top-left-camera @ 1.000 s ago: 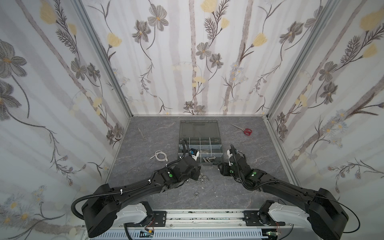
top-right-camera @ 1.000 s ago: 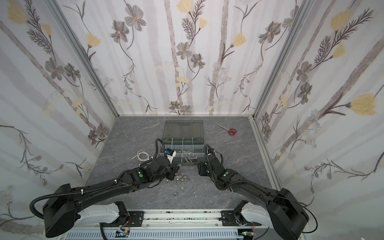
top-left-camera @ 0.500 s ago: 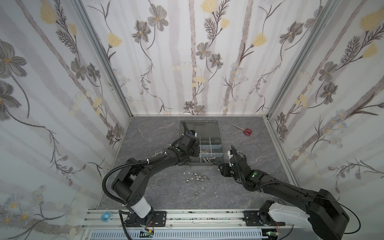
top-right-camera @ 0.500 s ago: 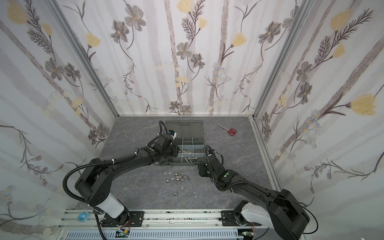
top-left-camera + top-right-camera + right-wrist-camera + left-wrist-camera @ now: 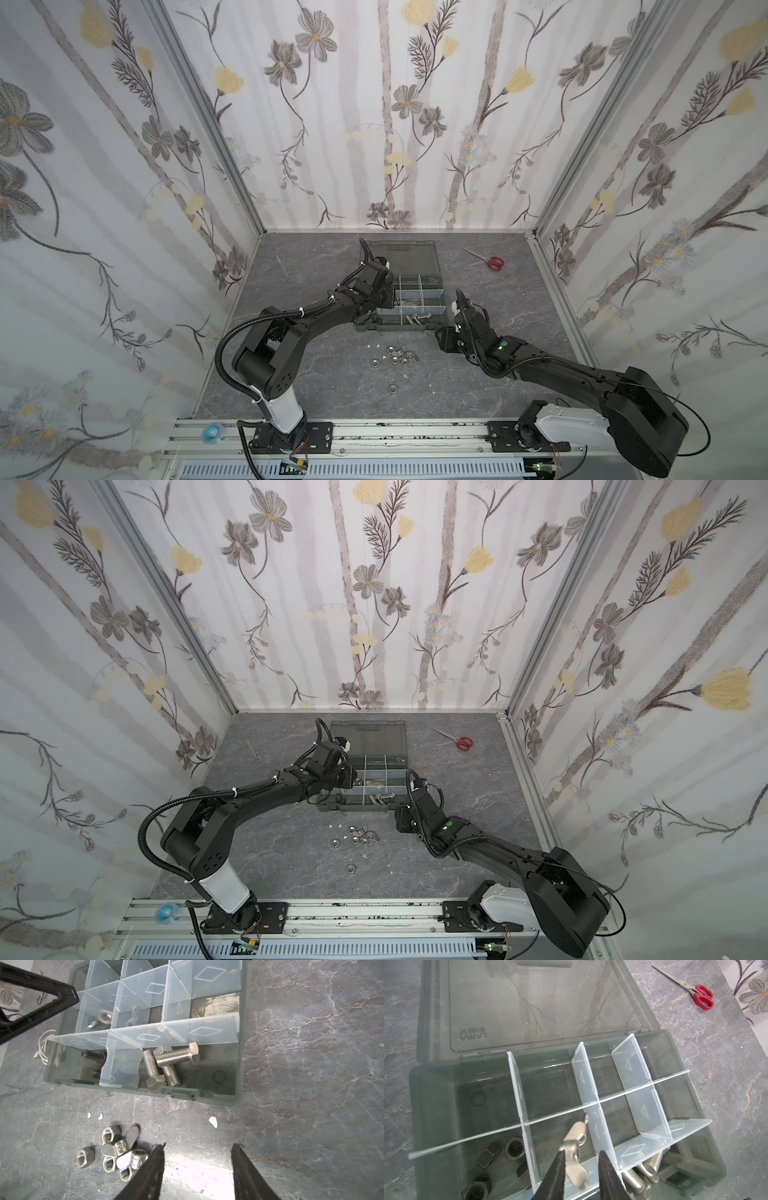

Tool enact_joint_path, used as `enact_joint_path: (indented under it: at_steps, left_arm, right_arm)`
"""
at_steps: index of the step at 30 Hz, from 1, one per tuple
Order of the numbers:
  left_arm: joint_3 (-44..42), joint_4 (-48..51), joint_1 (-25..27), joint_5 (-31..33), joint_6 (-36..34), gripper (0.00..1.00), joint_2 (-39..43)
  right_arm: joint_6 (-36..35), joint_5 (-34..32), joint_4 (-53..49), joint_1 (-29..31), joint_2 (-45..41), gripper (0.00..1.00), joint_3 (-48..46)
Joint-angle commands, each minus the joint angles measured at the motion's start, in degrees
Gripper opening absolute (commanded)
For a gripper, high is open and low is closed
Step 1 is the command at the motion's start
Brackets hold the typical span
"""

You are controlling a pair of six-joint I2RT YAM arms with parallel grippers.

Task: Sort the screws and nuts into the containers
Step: 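Carry the wing nut over a box compartment and open the left gripper, then raise the left gripper from the box while the right moves over the nut pile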

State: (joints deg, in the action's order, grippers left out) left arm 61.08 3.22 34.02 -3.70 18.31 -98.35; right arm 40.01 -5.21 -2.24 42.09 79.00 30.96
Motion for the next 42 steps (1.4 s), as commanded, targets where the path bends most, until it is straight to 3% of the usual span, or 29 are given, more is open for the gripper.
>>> enact_joint_path:
  at_steps: [1,10,15,23,34,42]
  left_arm:
    - [-0.08,-1.03,-0.18,-0.65,0.84,0.33,0.3]
    - [-2.0,-1.11,-0.18,-0.62,2.78,0.34,3.04]
    - [-3.05,-1.11,-0.43,-3.76,5.0,0.34,5.03]
    - [-8.83,-1.62,-0.36,-1.89,9.32,0.34,10.91]
    - [-18.83,-3.08,-0.36,0.52,14.35,0.34,22.29]
    - [-26.71,-6.31,-0.45,2.99,19.49,0.35,31.52]
  right_arm:
    - [-0.53,0.03,1.93,0.04,0.51,0.53,0.72]
    - [-1.15,1.42,2.5,0.07,3.25,0.53,2.17]
    - [-1.19,2.35,3.0,0.06,4.35,0.52,2.08]
    - [-2.13,4.3,3.43,0.89,7.41,0.53,2.63]
    - [-5.95,5.07,2.43,4.58,11.96,0.53,6.25]
    - [-10.56,5.97,0.2,10.43,17.66,0.53,11.03]
